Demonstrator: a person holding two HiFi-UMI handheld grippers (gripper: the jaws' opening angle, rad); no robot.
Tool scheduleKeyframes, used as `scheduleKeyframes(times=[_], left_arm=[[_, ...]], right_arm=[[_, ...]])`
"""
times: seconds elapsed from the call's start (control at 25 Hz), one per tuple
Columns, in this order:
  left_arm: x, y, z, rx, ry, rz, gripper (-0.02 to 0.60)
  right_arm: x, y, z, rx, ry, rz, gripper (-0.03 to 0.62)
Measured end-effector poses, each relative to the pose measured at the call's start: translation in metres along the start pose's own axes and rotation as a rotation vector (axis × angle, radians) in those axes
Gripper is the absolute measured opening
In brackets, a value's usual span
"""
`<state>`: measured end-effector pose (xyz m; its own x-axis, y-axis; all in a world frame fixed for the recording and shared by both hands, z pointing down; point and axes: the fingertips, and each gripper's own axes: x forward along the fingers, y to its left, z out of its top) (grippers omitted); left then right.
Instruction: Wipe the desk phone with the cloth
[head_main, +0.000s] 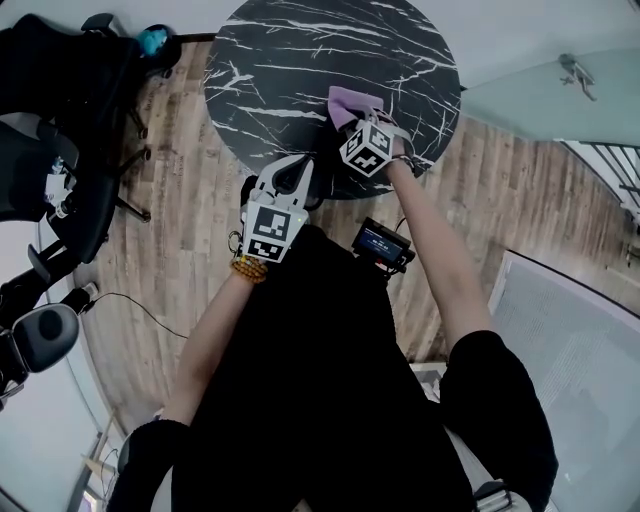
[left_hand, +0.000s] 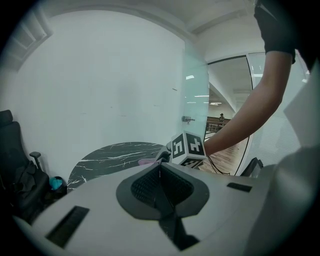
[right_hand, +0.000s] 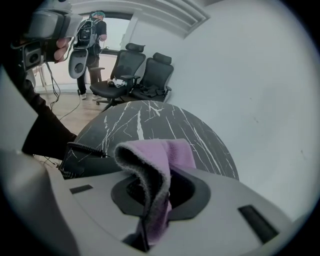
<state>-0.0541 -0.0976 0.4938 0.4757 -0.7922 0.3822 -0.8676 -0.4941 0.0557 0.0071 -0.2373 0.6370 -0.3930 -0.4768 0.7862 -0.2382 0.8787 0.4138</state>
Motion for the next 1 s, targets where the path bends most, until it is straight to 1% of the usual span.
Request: scheduleKeyframes(times=[0.16,0.48,0.64,1.0], left_arm=[[-0.001,-0.002,-0.001,-0.004,-0.002,-0.001,0.020],[0.001,0.001,-0.004,-0.013,0.001,0.009,0.020],[0.002,0.001,-0.002,-0.010,-0.002,0.011,0.020],[0.004,-0.008,-0.005,-0.004,0.002,-0.001,0.020]], right_arm=[[0.005,0.005,-0.001,0.010,0.007,0.021,0.060],[0.007,0.009,-0.001,0.067,-0.010,0.032,0.060],[0.008,0.010,-0.003,0.110,0.001,0.045,0.060],[0.007,0.019,-0.003,0.135,0.001,0.060,0.060]])
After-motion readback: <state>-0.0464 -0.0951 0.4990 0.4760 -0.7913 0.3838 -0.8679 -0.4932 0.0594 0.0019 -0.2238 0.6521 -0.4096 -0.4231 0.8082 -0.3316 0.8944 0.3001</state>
